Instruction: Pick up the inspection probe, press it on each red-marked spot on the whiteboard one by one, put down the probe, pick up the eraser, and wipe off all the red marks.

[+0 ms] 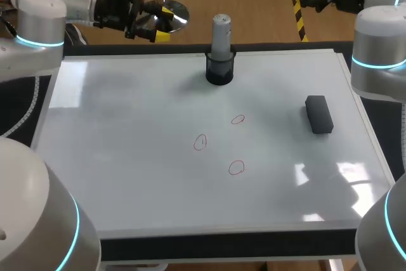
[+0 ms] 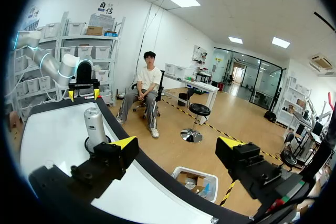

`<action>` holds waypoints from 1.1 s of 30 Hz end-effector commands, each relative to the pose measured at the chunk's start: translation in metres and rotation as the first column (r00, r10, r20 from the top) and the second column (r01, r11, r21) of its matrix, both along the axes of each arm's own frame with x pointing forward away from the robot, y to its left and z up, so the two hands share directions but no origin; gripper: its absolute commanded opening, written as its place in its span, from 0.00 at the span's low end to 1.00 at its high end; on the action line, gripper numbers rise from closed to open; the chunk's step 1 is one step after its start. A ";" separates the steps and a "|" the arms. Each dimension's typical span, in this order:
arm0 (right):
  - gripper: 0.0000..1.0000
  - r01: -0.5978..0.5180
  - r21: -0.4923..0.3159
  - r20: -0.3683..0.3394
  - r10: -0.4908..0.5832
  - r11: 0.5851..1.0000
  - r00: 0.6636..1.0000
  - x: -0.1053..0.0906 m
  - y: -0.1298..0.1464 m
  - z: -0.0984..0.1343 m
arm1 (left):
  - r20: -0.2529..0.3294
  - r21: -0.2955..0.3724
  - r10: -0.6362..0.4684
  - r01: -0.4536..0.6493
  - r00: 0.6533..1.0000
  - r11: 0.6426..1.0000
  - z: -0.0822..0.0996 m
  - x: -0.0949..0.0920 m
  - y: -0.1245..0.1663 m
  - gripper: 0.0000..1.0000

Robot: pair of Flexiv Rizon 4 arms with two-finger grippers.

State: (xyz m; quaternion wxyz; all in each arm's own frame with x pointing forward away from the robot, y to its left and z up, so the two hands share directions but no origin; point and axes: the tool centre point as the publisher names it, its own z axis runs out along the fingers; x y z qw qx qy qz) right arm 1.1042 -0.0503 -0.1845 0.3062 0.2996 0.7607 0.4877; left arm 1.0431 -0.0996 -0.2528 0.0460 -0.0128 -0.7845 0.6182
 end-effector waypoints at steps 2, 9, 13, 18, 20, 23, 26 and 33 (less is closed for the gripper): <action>1.00 0.000 0.000 0.000 0.000 1.000 1.000 0.000 0.000 0.000 | -0.013 -0.015 -0.096 0.096 0.995 0.995 -0.008 0.008 -0.008 1.00; 1.00 0.000 0.000 0.000 0.000 1.000 1.000 0.000 0.000 0.000 | -0.017 -0.021 -0.151 0.151 0.988 0.988 -0.015 0.008 -0.020 1.00; 1.00 0.000 0.000 0.000 0.000 1.000 1.000 0.000 0.000 0.000 | -0.019 -0.020 -0.169 0.169 0.985 0.985 -0.018 0.009 -0.028 1.00; 1.00 0.000 0.000 0.000 0.000 1.000 1.000 0.000 0.000 0.000 | -0.026 -0.028 -0.201 0.200 0.979 0.979 -0.022 0.011 -0.038 1.00; 1.00 0.000 0.000 0.000 0.000 1.000 1.000 0.000 0.000 0.000 | -0.026 -0.029 -0.218 0.218 0.976 0.976 -0.024 0.011 -0.042 1.00; 1.00 0.000 0.000 0.000 0.000 1.000 1.000 0.000 0.000 0.000 | -0.027 -0.026 -0.240 0.239 0.970 0.971 -0.027 0.012 -0.049 1.00; 1.00 0.000 0.000 0.000 0.000 1.000 1.000 0.000 0.000 0.000 | -0.031 -0.029 -0.263 0.263 0.964 0.964 -0.030 0.014 -0.053 1.00; 1.00 0.000 0.000 0.000 0.000 1.000 1.000 0.000 0.000 0.000 | -0.039 -0.029 -0.296 0.296 0.954 0.955 -0.035 0.018 -0.061 1.00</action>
